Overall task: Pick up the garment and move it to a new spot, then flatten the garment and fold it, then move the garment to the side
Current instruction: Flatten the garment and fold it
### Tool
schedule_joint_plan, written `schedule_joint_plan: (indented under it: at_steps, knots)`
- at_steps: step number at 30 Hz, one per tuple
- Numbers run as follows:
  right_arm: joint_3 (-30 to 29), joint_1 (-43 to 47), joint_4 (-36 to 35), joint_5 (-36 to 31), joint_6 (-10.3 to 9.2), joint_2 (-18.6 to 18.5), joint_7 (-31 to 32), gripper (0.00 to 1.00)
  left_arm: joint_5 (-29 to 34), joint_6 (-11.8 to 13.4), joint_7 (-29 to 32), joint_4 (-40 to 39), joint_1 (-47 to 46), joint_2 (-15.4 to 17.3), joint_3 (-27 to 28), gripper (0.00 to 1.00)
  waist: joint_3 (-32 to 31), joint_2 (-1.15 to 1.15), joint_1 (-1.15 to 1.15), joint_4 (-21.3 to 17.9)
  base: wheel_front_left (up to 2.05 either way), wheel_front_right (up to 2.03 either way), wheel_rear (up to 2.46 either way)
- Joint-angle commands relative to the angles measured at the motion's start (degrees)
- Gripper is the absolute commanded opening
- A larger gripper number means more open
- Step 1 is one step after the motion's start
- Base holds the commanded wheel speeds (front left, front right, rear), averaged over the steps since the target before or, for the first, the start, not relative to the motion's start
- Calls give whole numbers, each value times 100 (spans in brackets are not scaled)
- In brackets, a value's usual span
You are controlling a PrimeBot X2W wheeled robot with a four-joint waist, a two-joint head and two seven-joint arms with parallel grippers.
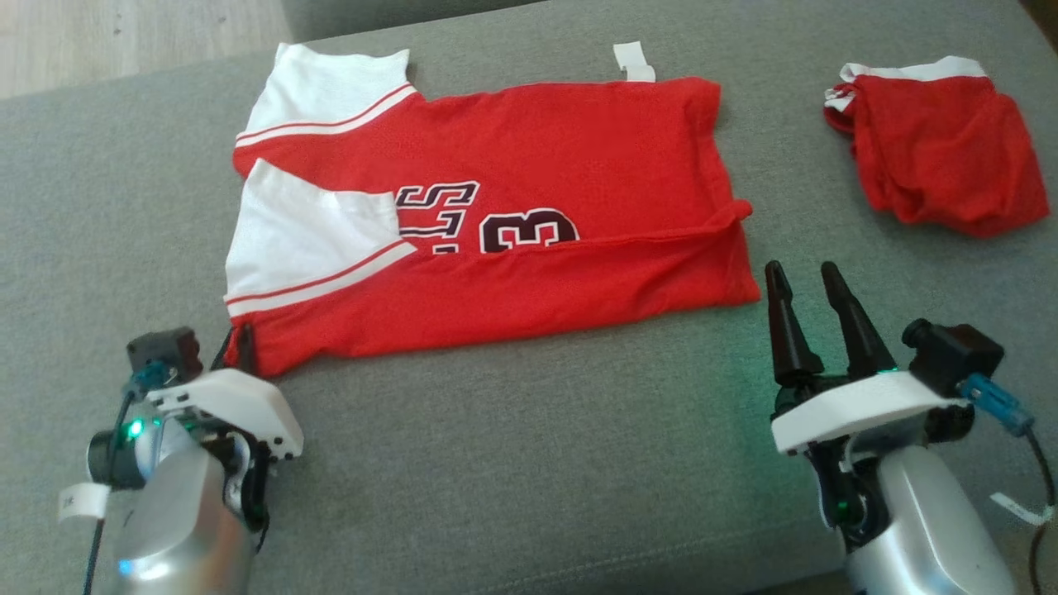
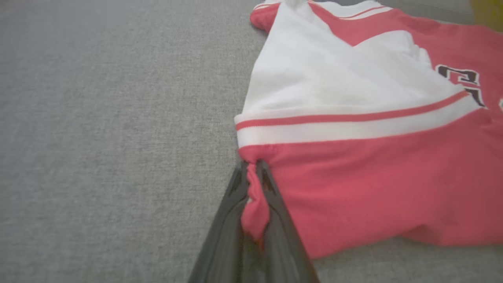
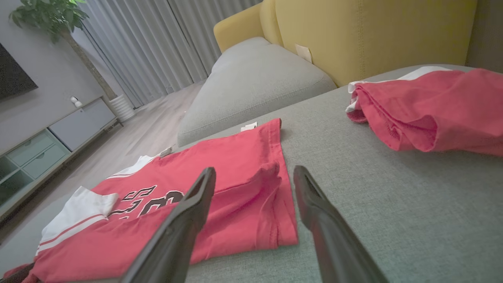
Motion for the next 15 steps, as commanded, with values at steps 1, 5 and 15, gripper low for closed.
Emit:
schedule_joint_plan:
  at_steps: [1,5,15]
  knots:
    - [28,-243,-71,-33,-5,25,96,100,-34,13,-115,-140,-49,102,93,0,10,0,0,52,0,0,0]
    - [-188,-337,273,-148,-5,25,384,100,15,-27,-339,-628,-80,65,27,0,31,0,0,162,0,0,0]
    - [-392,-965,1569,157,-5,25,705,100,327,-85,-416,-2141,229,-6,-227,0,115,0,0,450,0,0,0]
